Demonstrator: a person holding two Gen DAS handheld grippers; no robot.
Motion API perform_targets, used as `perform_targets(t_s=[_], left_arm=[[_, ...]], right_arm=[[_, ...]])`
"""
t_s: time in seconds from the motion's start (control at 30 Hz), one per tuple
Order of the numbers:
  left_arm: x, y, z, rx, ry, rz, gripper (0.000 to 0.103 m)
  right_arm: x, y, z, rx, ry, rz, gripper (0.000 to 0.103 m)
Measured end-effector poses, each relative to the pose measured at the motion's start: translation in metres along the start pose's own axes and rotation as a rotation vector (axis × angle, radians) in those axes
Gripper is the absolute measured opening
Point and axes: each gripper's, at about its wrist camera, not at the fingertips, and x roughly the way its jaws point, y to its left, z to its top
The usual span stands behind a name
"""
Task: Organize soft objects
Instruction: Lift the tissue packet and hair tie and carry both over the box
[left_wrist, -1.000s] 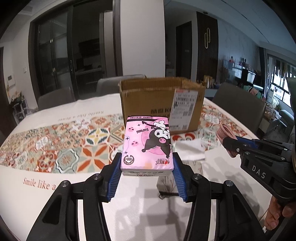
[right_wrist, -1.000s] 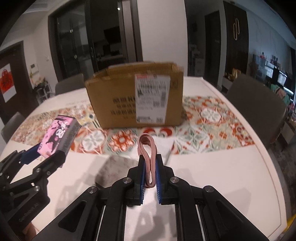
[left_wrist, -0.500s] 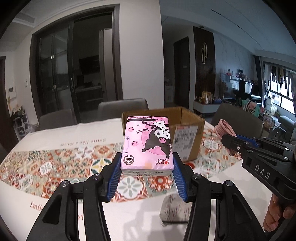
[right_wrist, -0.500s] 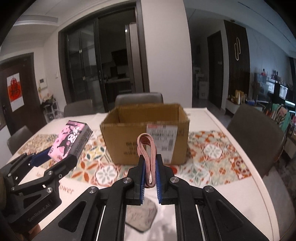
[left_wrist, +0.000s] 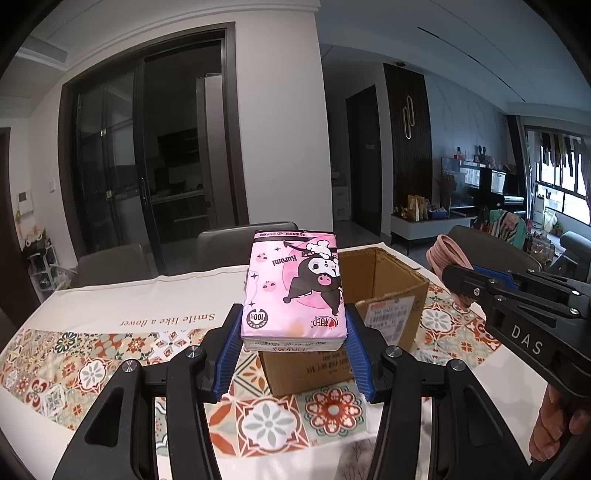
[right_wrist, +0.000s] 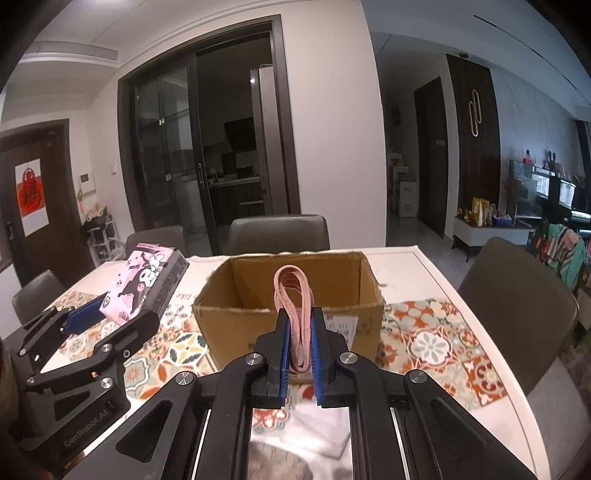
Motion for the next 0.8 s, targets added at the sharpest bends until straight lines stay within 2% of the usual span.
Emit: perform_targets(t_s=[0.33,0.8], left_arm=[[0.038,-0.005,0.019,0.029,-0.005,0.001,0.051],[0.105,-0.013,0.025,0.038,0.069,-0.025,0.051]], right_arm=[[0.041,-0.009,0.026,-0.003,-0.004,0.009,0.011],[0.107,-0.030,0.036,0.001,0.057,0.011,0.011]])
